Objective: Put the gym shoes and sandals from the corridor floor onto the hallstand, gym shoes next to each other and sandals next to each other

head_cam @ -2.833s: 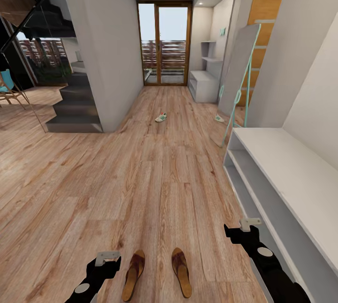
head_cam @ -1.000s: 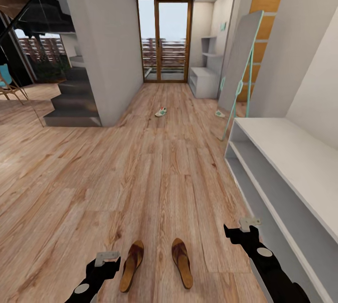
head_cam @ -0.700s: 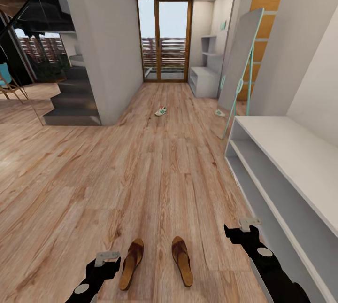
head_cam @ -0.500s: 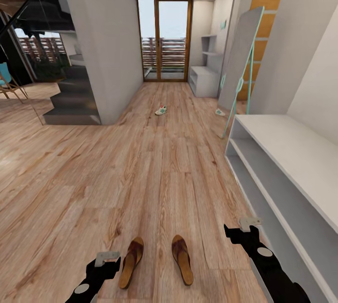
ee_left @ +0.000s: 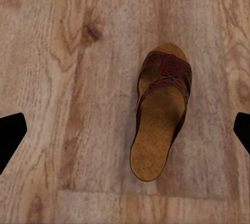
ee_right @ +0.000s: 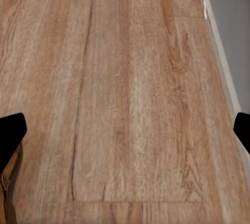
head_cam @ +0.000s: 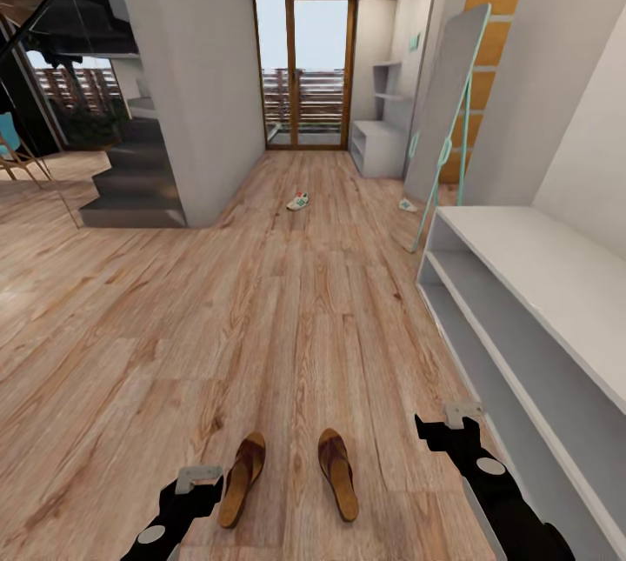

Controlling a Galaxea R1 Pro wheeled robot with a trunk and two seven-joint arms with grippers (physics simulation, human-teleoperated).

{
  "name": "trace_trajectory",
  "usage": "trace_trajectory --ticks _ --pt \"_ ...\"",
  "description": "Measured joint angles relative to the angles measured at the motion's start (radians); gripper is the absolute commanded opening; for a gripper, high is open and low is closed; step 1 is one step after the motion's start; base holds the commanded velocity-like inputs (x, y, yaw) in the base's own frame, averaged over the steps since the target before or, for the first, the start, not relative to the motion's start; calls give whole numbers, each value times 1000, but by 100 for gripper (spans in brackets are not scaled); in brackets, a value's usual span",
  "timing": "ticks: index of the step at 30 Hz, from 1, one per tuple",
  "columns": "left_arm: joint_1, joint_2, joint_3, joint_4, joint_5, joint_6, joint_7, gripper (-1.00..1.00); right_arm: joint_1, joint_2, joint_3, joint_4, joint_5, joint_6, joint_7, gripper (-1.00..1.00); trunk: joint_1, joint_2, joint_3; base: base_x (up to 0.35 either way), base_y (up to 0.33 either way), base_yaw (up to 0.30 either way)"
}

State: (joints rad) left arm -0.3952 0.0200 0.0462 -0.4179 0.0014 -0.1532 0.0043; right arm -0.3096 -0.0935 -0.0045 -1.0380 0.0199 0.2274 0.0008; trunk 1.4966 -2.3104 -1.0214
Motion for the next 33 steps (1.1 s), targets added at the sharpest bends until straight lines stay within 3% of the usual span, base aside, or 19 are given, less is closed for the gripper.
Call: trace_trajectory --ticks 27,33 --pt "0 0 -1 0 0 0 0 100 0 0 1 -35 1 1 1 100 104 -189 -88 0 0 0" --pt "0 0 -2 0 0 0 0 100 0 0 1 -36 1 1 1 100 106 -191 -119 0 0 0"
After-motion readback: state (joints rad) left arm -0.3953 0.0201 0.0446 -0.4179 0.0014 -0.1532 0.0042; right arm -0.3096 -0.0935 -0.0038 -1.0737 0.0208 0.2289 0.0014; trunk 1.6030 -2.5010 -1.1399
